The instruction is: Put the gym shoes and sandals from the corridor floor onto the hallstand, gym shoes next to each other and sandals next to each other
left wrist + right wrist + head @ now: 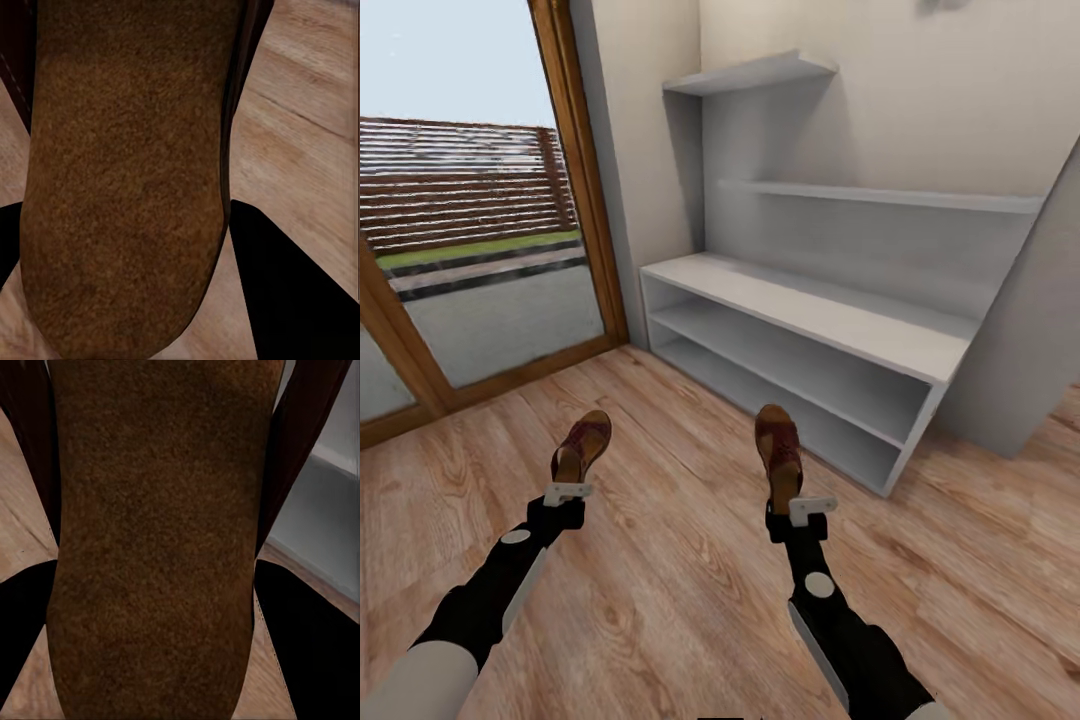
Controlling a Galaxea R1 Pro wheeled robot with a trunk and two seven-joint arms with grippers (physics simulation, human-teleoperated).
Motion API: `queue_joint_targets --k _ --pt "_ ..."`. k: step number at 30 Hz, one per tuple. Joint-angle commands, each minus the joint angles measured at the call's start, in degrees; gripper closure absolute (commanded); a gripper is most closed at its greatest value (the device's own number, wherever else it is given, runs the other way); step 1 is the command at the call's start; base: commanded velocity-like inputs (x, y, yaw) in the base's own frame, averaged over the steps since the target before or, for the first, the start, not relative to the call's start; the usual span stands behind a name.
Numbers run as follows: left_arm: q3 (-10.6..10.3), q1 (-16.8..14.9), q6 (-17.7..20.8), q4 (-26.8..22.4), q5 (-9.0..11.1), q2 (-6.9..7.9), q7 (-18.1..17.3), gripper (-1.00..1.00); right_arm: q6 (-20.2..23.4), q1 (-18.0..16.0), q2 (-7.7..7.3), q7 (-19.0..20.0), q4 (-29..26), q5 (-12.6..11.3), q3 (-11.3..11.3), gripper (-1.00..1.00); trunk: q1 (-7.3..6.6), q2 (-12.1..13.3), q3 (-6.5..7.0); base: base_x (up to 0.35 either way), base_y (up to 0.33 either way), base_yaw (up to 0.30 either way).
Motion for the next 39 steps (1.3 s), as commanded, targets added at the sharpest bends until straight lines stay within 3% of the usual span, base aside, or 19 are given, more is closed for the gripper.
queue_joint_targets --k 1,8,11,18,25,39 --pt "-0.11 0.00 0.32 0.02 0.20 0.05 -0.01 1.00 -3.63 0.32 -0.09 -0.36 3.55 -0.36 0.20 1.00 -0.03 0.00 0.23 0.000 0.000 -0.042" --pt "-0.07 0.00 0.25 0.51 0.20 0.04 0.05 1.00 -14.09 0.73 -0.08 -0.34 16.94 -0.47 0.25 1.00 -0.41 0.48 1.86 0.000 0.000 -0.013" --pt "-0.07 0.00 0.16 0.77 0.21 0.04 0.06 1.00 -16.66 0.76 0.04 -0.34 20.97 -0.57 0.34 1.00 -0.63 0.88 2.04 0.000 0.000 -0.001" --pt "-0.11 0.00 0.04 0.92 0.16 0.04 0.06 1.00 -17.30 0.76 0.02 -0.36 23.75 -0.46 0.30 1.00 -0.63 0.88 2.06 0.000 0.000 -0.002" --pt "-0.06 0.00 0.04 0.94 0.15 0.04 0.06 1.00 -22.03 0.76 0.00 -0.31 26.75 -0.34 0.28 1.00 -0.63 0.88 2.45 0.000 0.000 -0.140" --pt "-0.10 0.00 0.04 2.24 0.21 0.04 0.06 1.00 -22.85 0.78 0.00 -0.31 28.35 -0.50 0.37 1.00 -0.63 0.88 2.98 0.006 0.003 -0.117"
